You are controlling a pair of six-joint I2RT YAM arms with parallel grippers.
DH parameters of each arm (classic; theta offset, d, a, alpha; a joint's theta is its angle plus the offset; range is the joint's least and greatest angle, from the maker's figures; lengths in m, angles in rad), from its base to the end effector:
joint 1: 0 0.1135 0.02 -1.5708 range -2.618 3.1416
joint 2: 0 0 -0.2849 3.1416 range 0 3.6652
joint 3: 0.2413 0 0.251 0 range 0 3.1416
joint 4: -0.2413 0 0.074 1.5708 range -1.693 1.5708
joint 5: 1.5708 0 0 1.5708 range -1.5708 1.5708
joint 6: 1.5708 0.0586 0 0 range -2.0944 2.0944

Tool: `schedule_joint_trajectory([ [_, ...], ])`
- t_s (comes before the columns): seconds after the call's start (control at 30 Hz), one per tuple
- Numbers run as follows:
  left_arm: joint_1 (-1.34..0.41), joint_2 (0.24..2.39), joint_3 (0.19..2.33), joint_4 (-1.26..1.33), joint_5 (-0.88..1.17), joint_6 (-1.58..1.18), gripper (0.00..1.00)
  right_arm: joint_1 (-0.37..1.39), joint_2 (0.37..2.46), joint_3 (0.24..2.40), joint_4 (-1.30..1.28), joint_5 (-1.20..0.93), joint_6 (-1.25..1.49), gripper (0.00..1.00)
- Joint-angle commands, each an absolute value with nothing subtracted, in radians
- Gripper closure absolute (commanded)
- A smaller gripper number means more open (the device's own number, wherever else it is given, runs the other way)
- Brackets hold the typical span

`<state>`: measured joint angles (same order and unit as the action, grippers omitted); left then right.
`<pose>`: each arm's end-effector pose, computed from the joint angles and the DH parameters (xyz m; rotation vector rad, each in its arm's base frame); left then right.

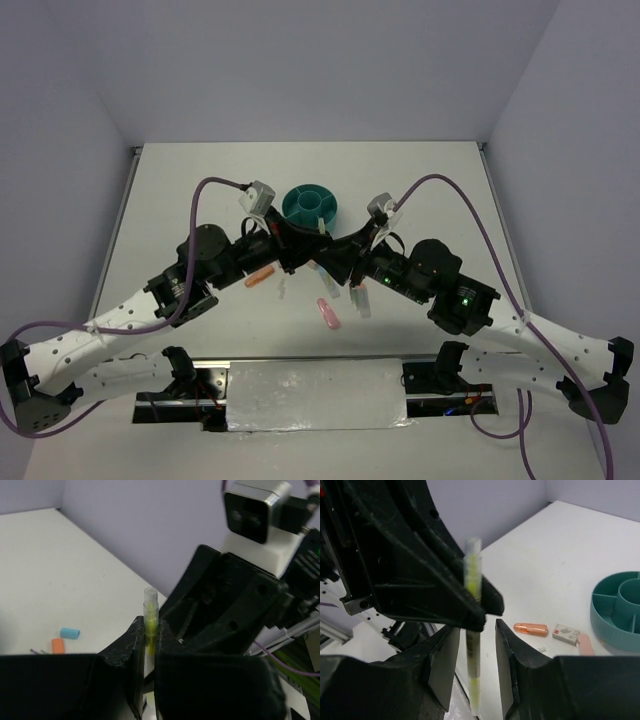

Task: Sort the stationery into containers
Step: Close the pen cap on the pen.

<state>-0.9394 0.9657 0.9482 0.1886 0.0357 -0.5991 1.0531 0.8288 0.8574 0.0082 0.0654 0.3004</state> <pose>0.1360 -0.1896 0.4261 0.2910 1.5023 -1.2835 0.1032 0.1734 0.3953 -0.5458 1.5311 1.0141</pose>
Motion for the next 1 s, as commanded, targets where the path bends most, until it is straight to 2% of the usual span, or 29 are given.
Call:
schedule_joint_trajectory([
  [0.0,-0.943,0.916,0.916,0.357,0.147,-0.542,1.0,1.039,0.834,0.845,0.115,-0.011,0.321,0.58],
  [0.1,-0.945,0.902,0.907,0.388,0.167,-0.538,1.0,1.037,0.834,0.842,0.13,-0.029,0.328,0.83],
  [0.13,-0.945,0.903,0.91,0.384,0.167,-0.535,1.0,1.035,0.836,0.845,0.133,-0.032,0.328,0.95],
  [0.17,-0.945,0.905,0.911,0.377,0.163,-0.534,1.0,1.037,0.836,0.848,0.135,-0.041,0.33,1.0],
  [0.2,-0.945,0.907,0.913,0.37,0.161,-0.531,0.97,1.037,0.836,0.848,0.138,-0.049,0.33,1.0],
  [0.23,-0.946,0.908,0.919,0.365,0.157,-0.531,0.86,1.038,0.836,0.847,0.146,-0.052,0.33,1.0],
  [0.3,-0.948,0.911,0.93,0.35,0.149,-0.522,0.75,1.037,0.836,0.844,0.15,-0.064,0.328,1.0],
  [0.33,-0.948,0.916,0.937,0.336,0.144,-0.517,0.61,1.037,0.838,0.842,0.152,-0.066,0.325,1.0],
  [0.37,-0.948,0.917,0.948,0.321,0.138,-0.509,0.55,1.038,0.836,0.841,0.15,-0.063,0.325,1.0],
  [0.5,-0.953,0.905,0.986,0.261,0.091,-0.491,0.48,1.037,0.835,0.839,0.138,-0.052,0.313,1.0],
  [0.63,-0.953,0.896,1.028,0.206,0.017,-0.479,0.47,1.037,0.836,0.839,0.137,-0.057,0.311,1.0],
  [0.97,-0.953,0.911,1.057,0.144,-0.058,-0.503,0.64,1.037,0.848,0.856,0.124,-0.06,0.308,1.0],
])
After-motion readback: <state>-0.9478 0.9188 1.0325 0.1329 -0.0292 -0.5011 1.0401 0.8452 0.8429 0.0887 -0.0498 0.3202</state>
